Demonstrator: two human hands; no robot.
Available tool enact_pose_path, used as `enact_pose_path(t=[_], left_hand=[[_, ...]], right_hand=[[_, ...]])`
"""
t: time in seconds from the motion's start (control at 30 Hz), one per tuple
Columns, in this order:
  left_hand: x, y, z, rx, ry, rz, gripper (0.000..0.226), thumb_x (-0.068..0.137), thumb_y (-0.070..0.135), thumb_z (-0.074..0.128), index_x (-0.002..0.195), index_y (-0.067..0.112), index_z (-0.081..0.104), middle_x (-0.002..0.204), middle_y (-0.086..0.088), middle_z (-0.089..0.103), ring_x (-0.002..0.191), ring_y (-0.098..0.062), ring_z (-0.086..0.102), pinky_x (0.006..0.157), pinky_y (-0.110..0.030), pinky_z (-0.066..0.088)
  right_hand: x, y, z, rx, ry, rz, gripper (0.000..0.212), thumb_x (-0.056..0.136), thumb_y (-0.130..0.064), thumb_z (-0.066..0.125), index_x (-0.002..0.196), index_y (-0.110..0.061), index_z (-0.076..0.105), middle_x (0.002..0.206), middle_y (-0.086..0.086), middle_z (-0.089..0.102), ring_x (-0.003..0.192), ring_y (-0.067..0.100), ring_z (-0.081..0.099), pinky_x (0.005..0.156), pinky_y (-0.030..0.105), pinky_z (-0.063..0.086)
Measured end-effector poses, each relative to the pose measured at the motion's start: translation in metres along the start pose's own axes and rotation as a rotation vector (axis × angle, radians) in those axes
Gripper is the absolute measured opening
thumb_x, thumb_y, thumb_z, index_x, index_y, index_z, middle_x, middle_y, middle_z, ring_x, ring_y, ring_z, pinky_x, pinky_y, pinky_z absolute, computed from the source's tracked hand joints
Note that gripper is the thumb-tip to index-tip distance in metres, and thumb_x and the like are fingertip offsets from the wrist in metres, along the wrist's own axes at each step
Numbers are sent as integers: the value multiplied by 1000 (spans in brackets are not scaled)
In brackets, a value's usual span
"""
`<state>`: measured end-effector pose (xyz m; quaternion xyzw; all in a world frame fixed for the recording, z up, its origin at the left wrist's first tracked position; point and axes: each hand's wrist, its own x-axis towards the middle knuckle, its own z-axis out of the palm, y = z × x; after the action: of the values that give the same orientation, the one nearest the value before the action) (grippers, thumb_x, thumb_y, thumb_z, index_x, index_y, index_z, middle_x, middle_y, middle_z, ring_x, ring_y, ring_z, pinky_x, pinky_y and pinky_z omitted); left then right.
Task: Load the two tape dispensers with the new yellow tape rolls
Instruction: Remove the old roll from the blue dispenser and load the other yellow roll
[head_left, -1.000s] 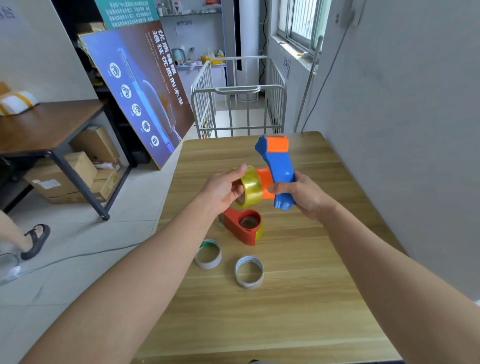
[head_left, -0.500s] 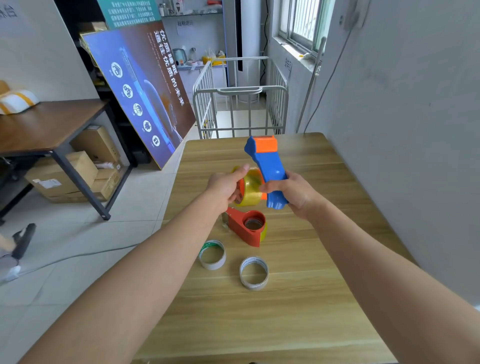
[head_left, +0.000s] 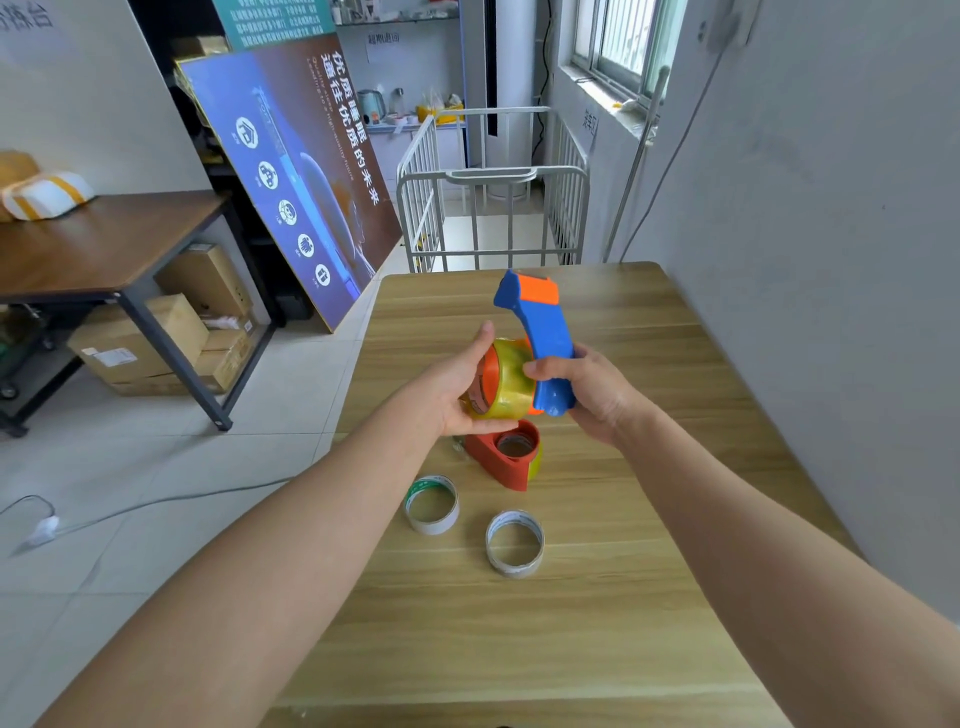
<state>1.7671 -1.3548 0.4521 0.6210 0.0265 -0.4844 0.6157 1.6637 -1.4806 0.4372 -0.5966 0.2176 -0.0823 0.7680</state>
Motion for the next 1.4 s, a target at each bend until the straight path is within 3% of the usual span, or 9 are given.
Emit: enact_pose_path(t=[0.33, 0.53, 0.6, 0.7, 0.83, 0.93, 1.1, 1.27, 1.4], left_hand=[[-2, -3, 8, 22, -25, 43, 71, 68, 56, 67, 121, 11, 51, 115, -18, 64, 96, -33, 67, 81, -55, 55], [-2, -6, 9, 0, -93, -29, 68, 69, 69, 58, 101, 9, 61, 77, -19, 74, 81, -32, 72, 70, -48, 59], [-3, -7, 10, -2, -101, 1, 62, 69, 66, 62, 100, 12, 61, 76, -18, 75, 80, -32, 72, 69, -48, 59], [-5, -9, 10, -16, -109, 37, 61, 66, 57, 71, 106, 12, 61, 91, -16, 75, 86, -32, 72, 73, -50, 58], [-7, -14, 11, 34, -151, 106, 61, 66, 50, 75, 111, 12, 60, 106, -10, 68, 97, -27, 67, 83, -49, 55], [-8, -16, 12, 23, -174, 144, 60, 73, 54, 67, 114, 12, 60, 102, -9, 69, 99, -26, 65, 91, -48, 51], [-12, -21, 8, 77, -309, 237, 37, 88, 34, 57, 119, 14, 55, 102, -6, 66, 94, -20, 63, 85, -43, 53], [-15, -19, 3, 199, -352, 202, 73, 62, 61, 67, 119, 16, 60, 106, -4, 68, 103, -24, 65, 79, -47, 56], [-14, -17, 5, 275, -276, 191, 63, 59, 61, 71, 104, 18, 63, 89, -4, 71, 81, -20, 71, 70, -46, 57]], right_hand=[[-4, 2, 4, 25, -4, -40, 57, 70, -6, 73, 120, -7, 45, 101, 11, 60, 88, 25, 59, 75, 35, 50], [-7, -9, 4, 67, -24, -72, 30, 76, 2, 63, 94, -13, 46, 88, 9, 64, 66, 19, 66, 49, 25, 51], [-8, -7, 2, 83, -3, -78, 24, 82, -11, 64, 100, -10, 49, 94, 11, 65, 75, 22, 66, 60, 30, 55], [-11, -1, 1, 119, 21, -56, 51, 83, -43, 64, 118, -6, 57, 113, 14, 69, 99, 28, 68, 87, 39, 54], [-17, 1, 1, 92, -53, -44, 68, 70, -65, 55, 118, -17, 63, 116, 9, 70, 105, 23, 68, 93, 39, 53], [-21, 2, 0, 99, -139, -77, 76, 72, -68, 51, 127, -15, 57, 124, 11, 65, 111, 24, 65, 99, 43, 49], [-26, 1, -6, 94, -351, -80, 91, 51, -66, 76, 124, -15, 56, 119, 7, 66, 111, 24, 63, 93, 36, 54], [-31, 0, -12, 74, -488, -18, 90, 53, -61, 78, 127, -17, 55, 125, 7, 65, 119, 25, 59, 96, 35, 52], [-35, -2, -9, 65, -545, 20, 89, 55, -55, 81, 129, -15, 53, 125, 9, 64, 116, 26, 60, 92, 36, 53]])
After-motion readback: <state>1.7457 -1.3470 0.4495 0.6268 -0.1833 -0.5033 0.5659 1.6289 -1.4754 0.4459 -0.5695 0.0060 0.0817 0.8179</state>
